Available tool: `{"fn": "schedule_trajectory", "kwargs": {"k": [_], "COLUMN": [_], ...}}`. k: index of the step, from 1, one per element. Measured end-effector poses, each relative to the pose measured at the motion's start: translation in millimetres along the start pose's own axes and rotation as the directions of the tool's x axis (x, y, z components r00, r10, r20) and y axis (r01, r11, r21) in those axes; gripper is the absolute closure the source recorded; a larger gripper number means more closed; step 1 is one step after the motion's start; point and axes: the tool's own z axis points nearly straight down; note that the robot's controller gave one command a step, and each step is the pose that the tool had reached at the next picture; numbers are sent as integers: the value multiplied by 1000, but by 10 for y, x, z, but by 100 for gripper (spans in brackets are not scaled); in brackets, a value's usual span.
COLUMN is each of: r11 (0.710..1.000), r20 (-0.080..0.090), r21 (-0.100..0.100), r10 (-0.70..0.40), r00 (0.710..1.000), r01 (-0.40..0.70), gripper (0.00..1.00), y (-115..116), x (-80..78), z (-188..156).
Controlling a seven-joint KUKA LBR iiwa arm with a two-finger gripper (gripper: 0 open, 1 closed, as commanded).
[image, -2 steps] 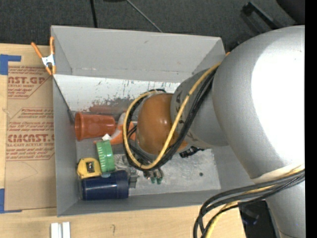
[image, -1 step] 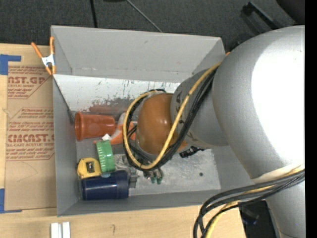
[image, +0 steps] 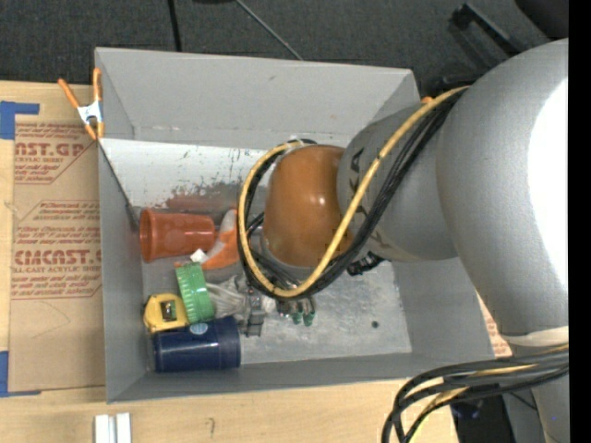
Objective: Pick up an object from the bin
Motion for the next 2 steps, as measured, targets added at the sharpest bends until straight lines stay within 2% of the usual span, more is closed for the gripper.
{"fn": "schedule_trajectory", "kwargs": {"k": [1,2], "r11": [1000,998], "r20": [11,10], "r21": [-2,-1], "r10": [-10,-61], "r00": [1000,998], "r01": [10,61], "gripper": [100,100], "y": [-1,172], "x": [-75,-71], "z": [-344,-1595]}}
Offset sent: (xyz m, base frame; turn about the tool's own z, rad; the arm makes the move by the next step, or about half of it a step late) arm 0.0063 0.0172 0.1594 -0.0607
